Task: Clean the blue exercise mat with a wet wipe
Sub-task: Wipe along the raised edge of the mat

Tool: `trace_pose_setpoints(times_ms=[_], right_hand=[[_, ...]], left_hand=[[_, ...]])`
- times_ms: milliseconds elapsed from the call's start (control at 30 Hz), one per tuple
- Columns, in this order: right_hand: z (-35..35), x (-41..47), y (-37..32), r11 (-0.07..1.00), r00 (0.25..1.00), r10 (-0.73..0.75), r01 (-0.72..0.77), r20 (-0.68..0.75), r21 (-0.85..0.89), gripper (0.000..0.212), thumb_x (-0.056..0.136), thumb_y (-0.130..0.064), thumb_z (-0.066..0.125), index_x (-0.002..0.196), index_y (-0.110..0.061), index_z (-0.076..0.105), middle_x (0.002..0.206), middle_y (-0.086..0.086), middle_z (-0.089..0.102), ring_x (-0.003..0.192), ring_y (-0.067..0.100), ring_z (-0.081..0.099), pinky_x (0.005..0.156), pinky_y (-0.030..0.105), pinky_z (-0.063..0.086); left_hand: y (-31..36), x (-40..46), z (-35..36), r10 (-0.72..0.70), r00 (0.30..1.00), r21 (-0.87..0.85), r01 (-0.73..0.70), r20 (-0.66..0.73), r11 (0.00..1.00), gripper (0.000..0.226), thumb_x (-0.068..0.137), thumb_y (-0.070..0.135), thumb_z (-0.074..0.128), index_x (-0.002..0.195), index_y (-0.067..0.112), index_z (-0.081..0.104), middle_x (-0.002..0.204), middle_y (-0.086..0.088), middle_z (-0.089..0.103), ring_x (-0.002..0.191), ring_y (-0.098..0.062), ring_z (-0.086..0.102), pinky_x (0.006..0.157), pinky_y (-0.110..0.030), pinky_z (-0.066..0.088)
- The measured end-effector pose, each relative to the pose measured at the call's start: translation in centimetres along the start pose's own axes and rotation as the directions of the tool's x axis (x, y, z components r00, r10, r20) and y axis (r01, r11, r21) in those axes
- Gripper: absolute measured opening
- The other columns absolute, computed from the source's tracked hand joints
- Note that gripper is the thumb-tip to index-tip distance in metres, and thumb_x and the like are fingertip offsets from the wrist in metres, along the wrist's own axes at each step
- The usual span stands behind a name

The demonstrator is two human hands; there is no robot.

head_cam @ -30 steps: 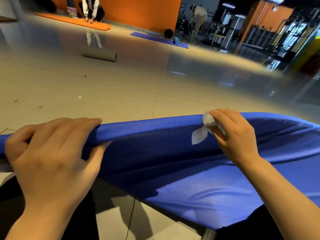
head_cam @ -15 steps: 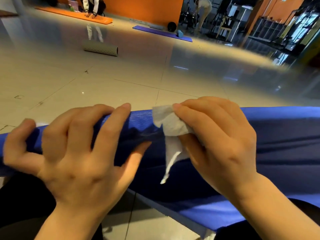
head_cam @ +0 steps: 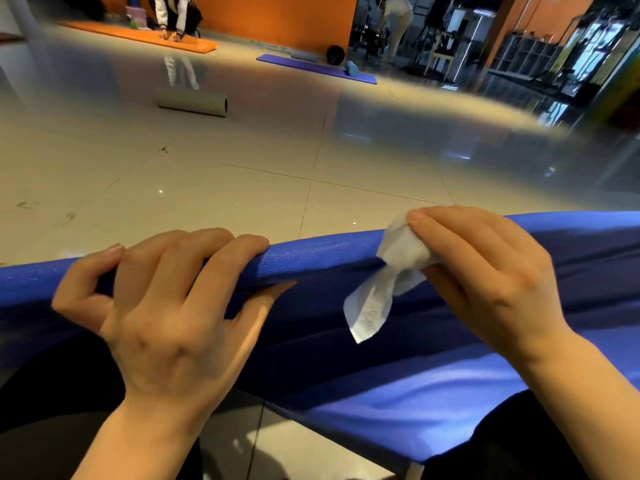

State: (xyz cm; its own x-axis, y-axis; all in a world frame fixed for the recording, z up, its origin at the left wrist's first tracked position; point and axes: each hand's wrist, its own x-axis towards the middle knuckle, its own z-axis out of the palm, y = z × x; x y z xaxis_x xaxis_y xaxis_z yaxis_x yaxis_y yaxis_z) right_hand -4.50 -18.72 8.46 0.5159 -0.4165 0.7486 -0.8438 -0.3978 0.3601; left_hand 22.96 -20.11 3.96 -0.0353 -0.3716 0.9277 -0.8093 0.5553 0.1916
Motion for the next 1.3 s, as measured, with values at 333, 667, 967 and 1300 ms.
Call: trace_pose_setpoints(times_ms=[333,667,967,1300], right_hand=[[-0.1,-0.3,0.0,0.978,0.986,0.155,-0.162,0.059,0.133,0.038,0.087,-0.017,0.061,0.121,0.001,0.064,0.119,0.017,0.064,0.105,0.034,0.058,0.09,0.042,0.044],[3.1,6.0,1.9,0.887,0.889,0.456,-0.45,-0.044,0.109,0.029,0.074,-0.014,0.054,0.098,-0.017,0.069,0.085,-0.002,0.066,0.077,0.026,0.057,0.07,0.034,0.029],[2.2,9.2,-3.3,0.94,0.937,0.328,-0.311,-0.121,0.14,0.027,0.075,-0.017,0.061,0.101,-0.017,0.071,0.088,-0.003,0.068,0.078,0.023,0.058,0.071,0.037,0.034],[2.1,4.3,1.1,0.922,0.907,0.375,-0.386,0.19,0.023,0.041,0.075,-0.037,0.059,0.115,-0.026,0.06,0.107,-0.007,0.065,0.1,0.019,0.058,0.087,0.036,0.032]], left_hand=[[-0.2,0.7,-0.3,-0.048,0.996,-0.058,0.053,0.075,0.997,0.022,0.095,0.042,0.063,0.109,0.025,0.062,0.104,-0.004,0.067,0.098,-0.036,0.063,0.079,-0.069,0.047],[-3.4,9.9,4.2,0.034,0.999,0.017,-0.034,-0.026,0.999,0.024,0.09,0.035,0.069,0.106,0.018,0.07,0.106,-0.002,0.068,0.106,-0.02,0.054,0.106,-0.029,0.011],[-2.9,9.0,4.0,0.106,0.992,0.016,-0.108,0.063,0.994,0.053,0.082,0.029,0.057,0.134,0.019,0.058,0.132,-0.009,0.056,0.14,-0.028,0.036,0.118,-0.048,-0.012],[-1.3,7.6,5.6,0.108,0.994,-0.017,-0.108,0.032,0.994,0.03,0.083,0.049,0.071,0.093,0.021,0.072,0.093,0.004,0.069,0.092,-0.015,0.053,0.087,-0.037,0.025]])
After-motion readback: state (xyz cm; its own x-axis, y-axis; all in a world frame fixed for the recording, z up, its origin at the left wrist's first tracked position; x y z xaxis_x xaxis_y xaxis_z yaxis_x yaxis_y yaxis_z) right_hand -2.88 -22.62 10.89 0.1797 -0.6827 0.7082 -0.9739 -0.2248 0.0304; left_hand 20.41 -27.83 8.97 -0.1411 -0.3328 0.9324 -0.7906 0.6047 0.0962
